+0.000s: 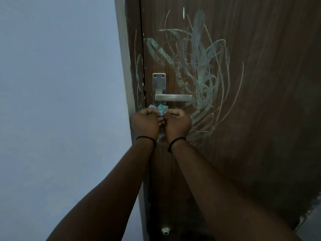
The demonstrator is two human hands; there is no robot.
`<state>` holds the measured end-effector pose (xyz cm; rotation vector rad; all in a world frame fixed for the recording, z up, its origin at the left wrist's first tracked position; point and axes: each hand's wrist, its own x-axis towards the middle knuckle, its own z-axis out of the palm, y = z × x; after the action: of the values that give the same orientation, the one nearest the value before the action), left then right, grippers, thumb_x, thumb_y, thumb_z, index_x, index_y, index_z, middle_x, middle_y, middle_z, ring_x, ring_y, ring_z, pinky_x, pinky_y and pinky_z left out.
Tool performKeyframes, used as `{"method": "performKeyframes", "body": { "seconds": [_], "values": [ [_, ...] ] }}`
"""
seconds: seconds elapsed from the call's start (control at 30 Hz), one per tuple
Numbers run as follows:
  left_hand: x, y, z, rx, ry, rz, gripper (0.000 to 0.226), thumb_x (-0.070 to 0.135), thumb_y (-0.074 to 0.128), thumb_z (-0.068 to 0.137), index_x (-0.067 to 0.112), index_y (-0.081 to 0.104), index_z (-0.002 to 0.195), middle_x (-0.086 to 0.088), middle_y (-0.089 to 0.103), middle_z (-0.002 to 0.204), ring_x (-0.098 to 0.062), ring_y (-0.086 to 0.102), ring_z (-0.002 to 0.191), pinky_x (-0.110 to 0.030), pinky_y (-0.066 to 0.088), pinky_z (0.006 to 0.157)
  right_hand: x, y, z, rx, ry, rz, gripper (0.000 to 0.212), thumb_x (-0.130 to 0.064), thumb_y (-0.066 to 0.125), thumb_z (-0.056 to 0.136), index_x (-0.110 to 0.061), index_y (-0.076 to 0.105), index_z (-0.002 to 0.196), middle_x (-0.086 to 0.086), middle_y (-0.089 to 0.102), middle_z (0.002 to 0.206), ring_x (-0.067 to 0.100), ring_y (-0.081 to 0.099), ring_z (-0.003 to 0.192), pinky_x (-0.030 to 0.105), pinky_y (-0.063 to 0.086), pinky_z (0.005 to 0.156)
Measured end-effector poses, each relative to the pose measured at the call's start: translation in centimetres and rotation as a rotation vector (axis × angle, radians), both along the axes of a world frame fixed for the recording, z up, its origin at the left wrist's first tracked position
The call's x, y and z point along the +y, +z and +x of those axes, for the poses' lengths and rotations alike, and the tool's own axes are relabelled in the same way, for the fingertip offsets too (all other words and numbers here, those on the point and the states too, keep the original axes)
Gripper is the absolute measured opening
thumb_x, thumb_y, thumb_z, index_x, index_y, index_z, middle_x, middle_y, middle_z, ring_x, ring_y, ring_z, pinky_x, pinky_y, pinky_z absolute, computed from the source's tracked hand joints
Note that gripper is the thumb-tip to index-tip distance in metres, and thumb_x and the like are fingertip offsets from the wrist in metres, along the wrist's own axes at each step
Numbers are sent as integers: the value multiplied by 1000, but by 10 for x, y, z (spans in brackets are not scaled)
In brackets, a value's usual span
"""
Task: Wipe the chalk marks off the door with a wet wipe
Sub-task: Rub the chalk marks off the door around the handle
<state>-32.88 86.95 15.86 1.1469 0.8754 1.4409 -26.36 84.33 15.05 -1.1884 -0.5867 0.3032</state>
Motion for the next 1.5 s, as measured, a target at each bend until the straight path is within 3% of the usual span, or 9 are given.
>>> {"method": "performKeyframes", "body": {
  "seconds": [0.1, 0.23, 0.4, 0.53, 0.7, 0.93, 1.23, 1.4, 1.5],
  "values": [
    [1, -1, -4, 188, 158, 168, 16, 10, 61, 89, 18, 74, 85, -6, 75, 80, -16, 72, 68, -33, 60, 71, 6, 10, 4, -49, -155, 45, 5, -13, 69, 84, -9, 66, 83, 2, 70, 78, 13, 66, 71, 25, 55, 64],
    [4, -5, -12, 274, 253, 191, 24, 7, 53, 90, 18, 72, 100, 0, 73, 84, -15, 70, 76, -34, 60, 79, 15, 13, -2, -159, -173, 75, 8, -13, 72, 81, -14, 64, 82, -7, 64, 77, -5, 55, 66, 4, 40, 58],
    [-2, -25, -14, 323, 306, 194, 27, 5, 47, 89, 19, 68, 96, -1, 71, 86, -18, 68, 81, -36, 58, 82, 26, 5, -6, -212, -194, 73, 22, -16, 78, 76, -18, 57, 73, 2, 65, 78, 14, 58, 70, 25, 47, 65],
    [-2, -34, -13, 352, 280, 168, 30, 4, 47, 88, 29, 62, 89, -1, 70, 90, -19, 67, 84, -34, 58, 78, 21, -8, 0, -331, -179, 87, 24, -6, 73, 76, -17, 56, 63, 2, 62, 69, 16, 57, 64, 26, 47, 61],
    [-3, -43, -13, 428, 303, 195, 27, 3, 50, 87, 22, 68, 96, 2, 69, 92, -12, 59, 81, -4, 33, 60, 13, -21, 4, -541, -141, 34, 12, -4, 69, 79, -8, 64, 69, 3, 62, 74, 14, 56, 68, 27, 47, 63],
    [-2, -42, -17, 452, 322, 186, 28, 2, 48, 87, 18, 68, 98, 2, 67, 96, -7, 52, 81, -3, 29, 60, 23, -11, -3, -802, -160, 30, 5, -5, 65, 82, -7, 70, 81, 12, 63, 85, 25, 61, 79, 29, 48, 69],
    [0, -49, -17, 464, 260, 193, 28, 6, 47, 85, 21, 67, 100, -4, 70, 97, -20, 65, 85, -25, 52, 75, 13, -10, 15, -664, -158, 41, 9, -19, 66, 82, -14, 64, 75, -1, 63, 78, 14, 58, 74, 29, 48, 66],
    [-1, -42, -18, 452, 299, 228, 25, 4, 49, 86, 23, 65, 92, 0, 69, 95, -7, 58, 77, -7, 38, 65, 20, -16, 16, -774, -128, -46, 10, -10, 67, 82, -7, 63, 73, 6, 62, 77, 19, 56, 72, 27, 43, 64],
    [-4, -38, -21, 437, 289, 233, 25, 1, 50, 86, 21, 64, 91, -4, 70, 94, -17, 64, 86, -21, 48, 75, 15, -27, 19, -584, -157, -82, 5, -12, 66, 83, -10, 66, 78, 5, 67, 78, 18, 59, 72, 31, 51, 66]
  ]
}}
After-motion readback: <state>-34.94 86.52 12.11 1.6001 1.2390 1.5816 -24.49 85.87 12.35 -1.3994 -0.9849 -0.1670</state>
